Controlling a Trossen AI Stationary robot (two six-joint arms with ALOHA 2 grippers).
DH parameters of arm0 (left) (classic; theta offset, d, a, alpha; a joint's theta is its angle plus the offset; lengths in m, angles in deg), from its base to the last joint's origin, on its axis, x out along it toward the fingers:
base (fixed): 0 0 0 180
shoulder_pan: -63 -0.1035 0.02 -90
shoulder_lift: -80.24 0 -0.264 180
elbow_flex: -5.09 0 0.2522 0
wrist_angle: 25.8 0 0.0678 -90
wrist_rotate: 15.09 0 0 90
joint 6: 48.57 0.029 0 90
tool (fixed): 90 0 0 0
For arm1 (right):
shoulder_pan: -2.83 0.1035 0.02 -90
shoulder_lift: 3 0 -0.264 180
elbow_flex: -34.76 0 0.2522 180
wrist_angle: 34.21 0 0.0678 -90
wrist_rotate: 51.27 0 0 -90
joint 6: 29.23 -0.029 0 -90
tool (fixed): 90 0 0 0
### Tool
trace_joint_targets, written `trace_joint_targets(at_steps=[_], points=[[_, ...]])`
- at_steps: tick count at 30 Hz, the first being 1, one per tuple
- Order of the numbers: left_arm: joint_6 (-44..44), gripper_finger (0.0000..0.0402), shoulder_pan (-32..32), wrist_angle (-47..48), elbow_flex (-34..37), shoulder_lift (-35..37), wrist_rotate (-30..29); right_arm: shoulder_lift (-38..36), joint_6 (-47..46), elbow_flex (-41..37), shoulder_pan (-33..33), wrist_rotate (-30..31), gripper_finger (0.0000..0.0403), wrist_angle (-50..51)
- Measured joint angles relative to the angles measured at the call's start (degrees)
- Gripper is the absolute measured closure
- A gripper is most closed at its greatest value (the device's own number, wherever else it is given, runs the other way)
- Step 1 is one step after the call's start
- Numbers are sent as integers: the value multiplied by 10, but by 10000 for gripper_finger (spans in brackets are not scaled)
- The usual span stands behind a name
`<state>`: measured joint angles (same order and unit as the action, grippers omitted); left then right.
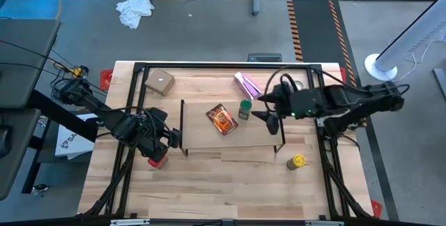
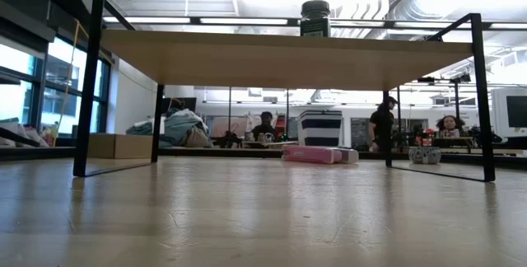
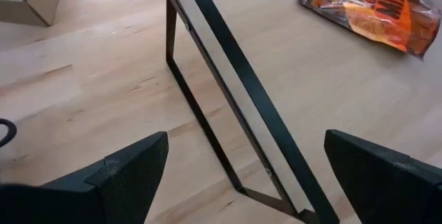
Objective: Shelf spices
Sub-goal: Remove the green seasoning bottle from the shelf
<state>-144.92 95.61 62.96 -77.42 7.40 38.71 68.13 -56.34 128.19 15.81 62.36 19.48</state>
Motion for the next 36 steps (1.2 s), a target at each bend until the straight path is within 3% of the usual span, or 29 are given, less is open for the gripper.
trace_joint_targets(at_steps=[4, 6, 13, 19, 22, 32, 34, 36], points=[[0, 16, 0, 1, 0, 0, 0, 20, 28, 0, -11, -69, 110, 16], [2, 16, 0, 1, 0, 0, 0, 31, 35, 0, -10, -71, 110, 33], [10, 16, 0, 6, 0, 0, -12, 88, 100, 0, -20, 19, 110, 55], [10, 16, 0, 7, 0, 0, -16, 128, 139, 1, -41, 10, 110, 36], [10, 16, 0, 6, 0, 0, -16, 136, 151, 1, -47, 33, 110, 31], [10, 16, 0, 8, 0, 0, -20, 107, 203, 32, -65, 58, 110, 26], [10, 16, 0, 10, 0, 0, -21, 107, 212, 32, -77, 38, 110, 26], [10, 16, 0, 12, 0, 0, -21, 106, 212, 27, -99, -22, 110, 25]])
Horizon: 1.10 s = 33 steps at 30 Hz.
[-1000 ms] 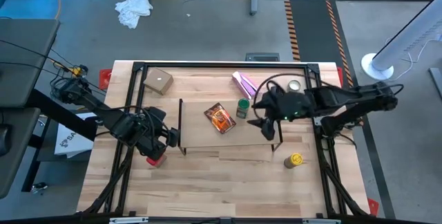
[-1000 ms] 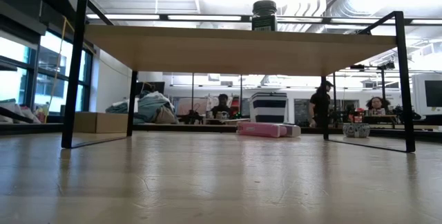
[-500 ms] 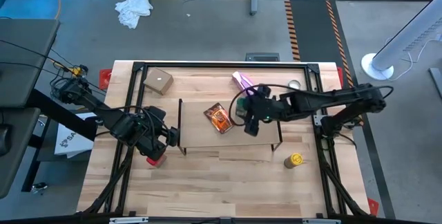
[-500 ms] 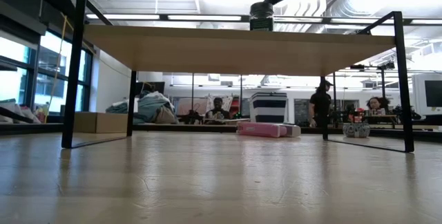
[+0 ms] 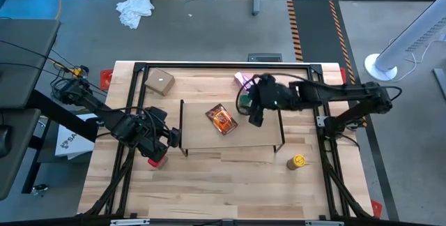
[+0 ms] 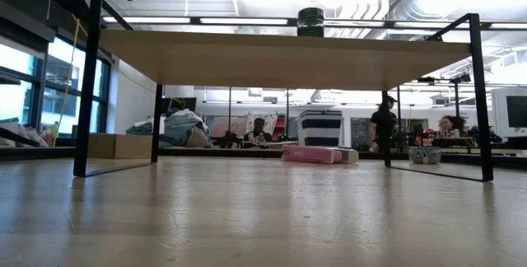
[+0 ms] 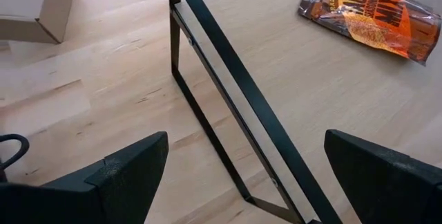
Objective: Shelf spices
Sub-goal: Remove the green seasoning bottle from the shelf
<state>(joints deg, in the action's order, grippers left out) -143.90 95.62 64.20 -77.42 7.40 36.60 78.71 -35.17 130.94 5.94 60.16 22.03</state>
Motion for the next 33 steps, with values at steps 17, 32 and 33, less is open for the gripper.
trace_joint_targets(at_steps=[17, 32, 33], points=[[-5, 16, 0, 4, 0, 0, 1, 13, 70, -11, -115, -236, 110, -3], [-5, 16, -1, 4, 0, 0, 1, 73, 61, -12, -109, -207, 110, 36], [-5, 16, -1, 4, 0, 0, 1, 75, 58, -12, -106, -207, 112, 41]])
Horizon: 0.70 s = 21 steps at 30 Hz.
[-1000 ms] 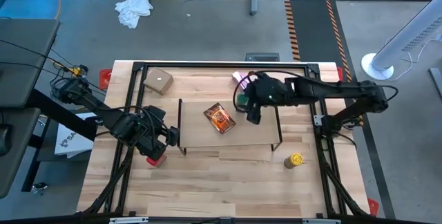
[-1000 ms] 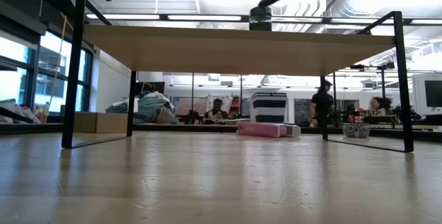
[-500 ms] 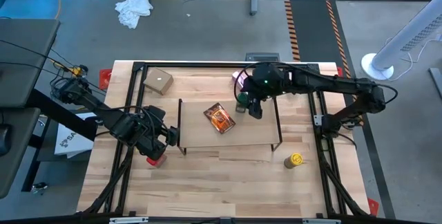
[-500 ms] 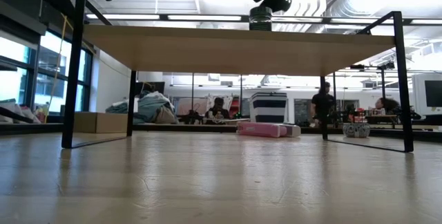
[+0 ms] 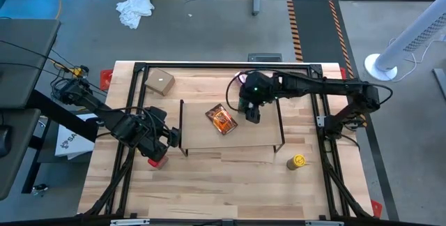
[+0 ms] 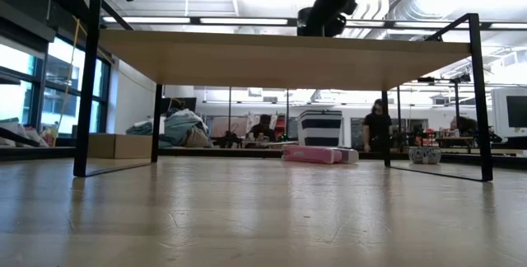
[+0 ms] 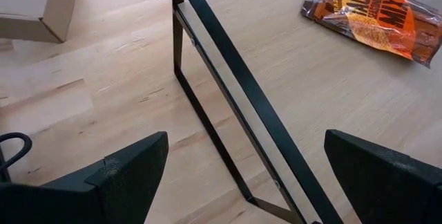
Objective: Shelf spices
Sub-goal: Remove the green seasoning bottle from the shelf
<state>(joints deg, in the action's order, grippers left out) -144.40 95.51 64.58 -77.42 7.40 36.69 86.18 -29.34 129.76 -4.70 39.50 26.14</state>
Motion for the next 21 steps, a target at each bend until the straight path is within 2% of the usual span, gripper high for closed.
trace_joint_targets(at_steps=[4, 8, 15, 21], points=[[3, 16, 0, 0, 0, 0, -3, 1, -25, 0, 14, 32, 146, -11], [5, 16, 0, 0, 0, 0, -14, -7, -41, 0, 24, 52, 220, -4], [5, 16, 0, -2, 0, 0, -32, -72, -98, 7, 47, 53, 223, 74], [29, 16, -16, -2, 0, 0, -69, -164, -254, 32, 122, 37, 223, 155]])
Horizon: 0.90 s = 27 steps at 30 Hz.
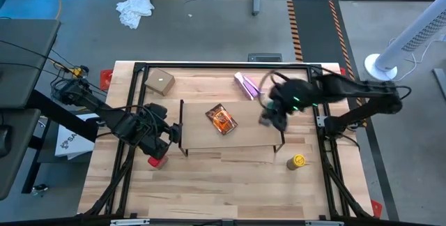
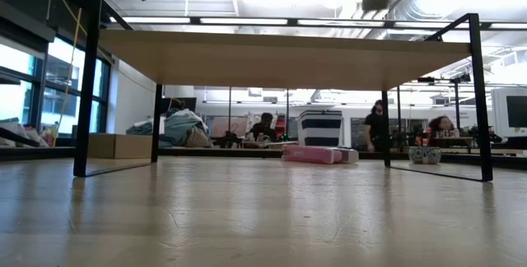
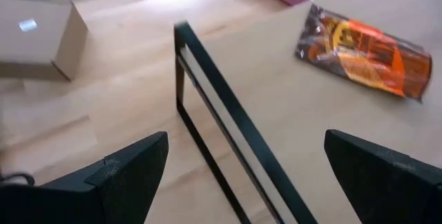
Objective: Shelf spices
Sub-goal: Remove the green seasoning bottle from the shelf
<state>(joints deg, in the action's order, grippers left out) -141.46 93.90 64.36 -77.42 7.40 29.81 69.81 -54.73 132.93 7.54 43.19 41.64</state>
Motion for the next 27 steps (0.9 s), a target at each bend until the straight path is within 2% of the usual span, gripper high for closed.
trace_joint_targets(at_steps=[6, 11, 16, 21, 25, 27], points=[[65, 16, -50, 0, 0, 0, -7, -26, -193, 0, 160, 34, 223, 85], [107, 16, -90, -2, 0, 0, -5, 1, -322, -17, 296, 66, 223, 77], [136, 16, -119, -11, 0, 0, 15, 48, -408, -65, 400, 74, 223, 55], [142, 16, -130, -21, 0, 0, 27, 84, -490, -160, 460, 91, 223, -4], [149, 16, -129, -40, 0, 0, 37, 88, -524, -253, 468, 92, 223, -111], [155, 16, -129, -50, 0, 0, 53, 88, -525, -286, 466, 114, 223, -159]])
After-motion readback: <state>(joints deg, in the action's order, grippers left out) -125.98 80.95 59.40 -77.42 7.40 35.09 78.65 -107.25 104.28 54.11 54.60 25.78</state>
